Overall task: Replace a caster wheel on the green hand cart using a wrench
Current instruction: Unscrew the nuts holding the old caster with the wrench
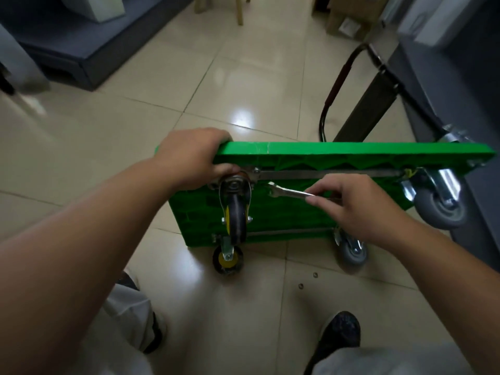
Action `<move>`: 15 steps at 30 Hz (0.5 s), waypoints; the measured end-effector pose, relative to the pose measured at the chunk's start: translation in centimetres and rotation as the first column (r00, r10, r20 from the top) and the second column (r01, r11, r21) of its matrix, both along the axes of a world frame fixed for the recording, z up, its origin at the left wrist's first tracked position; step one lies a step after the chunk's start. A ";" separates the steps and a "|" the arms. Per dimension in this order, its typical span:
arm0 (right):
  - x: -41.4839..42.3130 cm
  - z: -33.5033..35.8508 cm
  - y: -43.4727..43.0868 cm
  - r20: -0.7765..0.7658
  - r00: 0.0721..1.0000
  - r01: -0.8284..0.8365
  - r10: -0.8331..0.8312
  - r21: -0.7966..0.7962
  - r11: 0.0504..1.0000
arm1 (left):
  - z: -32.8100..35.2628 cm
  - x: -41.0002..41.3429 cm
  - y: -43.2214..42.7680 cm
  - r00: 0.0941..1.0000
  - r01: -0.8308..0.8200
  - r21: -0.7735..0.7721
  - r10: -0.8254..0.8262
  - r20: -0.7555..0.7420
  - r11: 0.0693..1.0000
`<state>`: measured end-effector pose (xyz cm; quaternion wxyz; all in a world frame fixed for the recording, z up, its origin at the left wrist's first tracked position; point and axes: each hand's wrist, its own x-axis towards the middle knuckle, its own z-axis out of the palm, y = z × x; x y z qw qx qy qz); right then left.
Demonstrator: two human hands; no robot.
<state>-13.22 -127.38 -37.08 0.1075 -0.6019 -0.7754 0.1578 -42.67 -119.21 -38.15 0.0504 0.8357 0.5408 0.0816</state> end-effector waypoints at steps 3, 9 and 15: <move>-1.0 1.1 1.8 0.035 0.999 0.006 -0.005 -0.020 1.000 | 0.0 -0.3 -0.1 0.999 0.036 0.001 -0.036 0.016 0.999; -1.9 1.3 4.2 0.030 1.000 0.007 -0.008 0.025 1.000 | 0.0 -0.3 0.5 0.985 0.076 -0.005 -0.074 0.157 0.997; -2.0 2.0 4.7 0.009 0.999 0.052 -0.053 0.105 0.993 | -0.2 1.4 0.4 0.979 0.109 0.018 -0.110 0.174 0.994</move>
